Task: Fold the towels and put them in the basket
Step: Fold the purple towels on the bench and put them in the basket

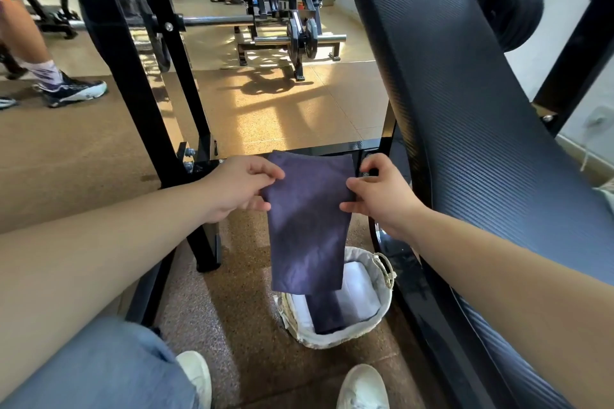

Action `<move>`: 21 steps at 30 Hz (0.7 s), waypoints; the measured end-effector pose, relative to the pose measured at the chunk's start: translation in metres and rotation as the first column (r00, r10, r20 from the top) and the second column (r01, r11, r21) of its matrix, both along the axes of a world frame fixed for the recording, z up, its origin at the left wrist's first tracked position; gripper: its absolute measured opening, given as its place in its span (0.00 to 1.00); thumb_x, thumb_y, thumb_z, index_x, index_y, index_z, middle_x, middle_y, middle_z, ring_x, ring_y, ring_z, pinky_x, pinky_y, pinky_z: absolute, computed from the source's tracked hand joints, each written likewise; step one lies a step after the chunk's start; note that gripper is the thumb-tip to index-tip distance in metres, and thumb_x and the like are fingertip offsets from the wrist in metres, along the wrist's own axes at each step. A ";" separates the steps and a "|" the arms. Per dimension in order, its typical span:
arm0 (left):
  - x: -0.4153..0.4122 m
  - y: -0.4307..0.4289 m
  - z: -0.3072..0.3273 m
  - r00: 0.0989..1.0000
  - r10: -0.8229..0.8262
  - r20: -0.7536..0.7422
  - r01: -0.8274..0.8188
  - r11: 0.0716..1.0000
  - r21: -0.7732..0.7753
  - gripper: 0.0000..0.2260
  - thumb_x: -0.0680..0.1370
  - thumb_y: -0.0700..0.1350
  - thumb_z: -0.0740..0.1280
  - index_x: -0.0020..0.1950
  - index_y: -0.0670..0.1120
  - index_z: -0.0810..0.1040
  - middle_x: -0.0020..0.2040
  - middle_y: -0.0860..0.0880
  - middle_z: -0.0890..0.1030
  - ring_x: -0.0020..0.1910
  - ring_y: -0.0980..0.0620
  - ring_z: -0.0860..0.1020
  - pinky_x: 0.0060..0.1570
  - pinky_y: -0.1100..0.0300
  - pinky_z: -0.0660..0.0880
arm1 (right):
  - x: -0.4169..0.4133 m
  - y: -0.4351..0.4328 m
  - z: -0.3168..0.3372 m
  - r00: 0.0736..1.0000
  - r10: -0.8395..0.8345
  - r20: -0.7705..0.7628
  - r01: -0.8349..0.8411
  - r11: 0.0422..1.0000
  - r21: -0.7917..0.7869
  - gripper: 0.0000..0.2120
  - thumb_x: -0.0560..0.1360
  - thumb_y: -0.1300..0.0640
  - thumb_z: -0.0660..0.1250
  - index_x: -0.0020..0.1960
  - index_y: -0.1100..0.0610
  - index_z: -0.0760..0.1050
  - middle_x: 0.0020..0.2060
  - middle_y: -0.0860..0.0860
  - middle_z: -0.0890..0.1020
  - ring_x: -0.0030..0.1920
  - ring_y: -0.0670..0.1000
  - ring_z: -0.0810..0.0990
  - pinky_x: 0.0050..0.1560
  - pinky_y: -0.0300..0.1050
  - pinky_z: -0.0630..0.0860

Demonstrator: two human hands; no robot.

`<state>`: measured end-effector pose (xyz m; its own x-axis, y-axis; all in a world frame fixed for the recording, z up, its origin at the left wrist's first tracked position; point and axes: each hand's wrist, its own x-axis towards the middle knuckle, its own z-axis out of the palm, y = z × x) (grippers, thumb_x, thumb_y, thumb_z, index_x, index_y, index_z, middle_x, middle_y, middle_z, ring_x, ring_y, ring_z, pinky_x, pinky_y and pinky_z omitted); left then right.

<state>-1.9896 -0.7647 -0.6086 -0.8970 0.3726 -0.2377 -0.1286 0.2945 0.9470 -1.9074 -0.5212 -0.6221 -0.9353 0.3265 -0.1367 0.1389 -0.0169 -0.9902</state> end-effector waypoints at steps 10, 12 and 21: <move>0.006 0.001 0.007 0.946 -0.201 -0.255 0.140 0.961 -0.238 0.31 0.71 0.31 0.74 0.70 0.55 0.78 0.60 0.53 0.80 0.54 0.54 0.82 0.55 0.60 0.79 | 0.004 0.000 -0.005 0.985 0.167 0.032 -0.164 0.883 0.441 0.29 0.72 0.65 0.73 0.71 0.51 0.76 0.51 0.48 0.84 0.39 0.41 0.82 0.41 0.39 0.79; 0.005 0.000 0.007 0.929 -0.211 -0.305 0.119 0.949 -0.292 0.31 0.71 0.33 0.75 0.70 0.56 0.78 0.61 0.53 0.80 0.55 0.56 0.80 0.53 0.65 0.76 | 0.004 0.002 -0.005 0.980 0.189 0.059 -0.190 0.811 0.553 0.35 0.69 0.62 0.75 0.74 0.48 0.72 0.57 0.47 0.83 0.52 0.43 0.82 0.54 0.44 0.80; 0.008 0.000 0.002 0.834 -0.337 -0.437 0.109 0.877 -0.468 0.20 0.75 0.41 0.71 0.64 0.58 0.82 0.55 0.54 0.85 0.53 0.54 0.82 0.55 0.55 0.79 | 0.008 0.003 -0.003 0.981 0.194 0.020 -0.145 0.652 0.744 0.26 0.75 0.63 0.68 0.69 0.44 0.76 0.49 0.36 0.79 0.51 0.39 0.73 0.39 0.17 0.64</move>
<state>-1.9819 -0.7648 -0.6067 -0.8358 0.5478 0.0354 0.4376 0.6259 0.6455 -1.8992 -0.5183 -0.6256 -0.9824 0.1314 0.1328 0.0084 0.7415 -0.6709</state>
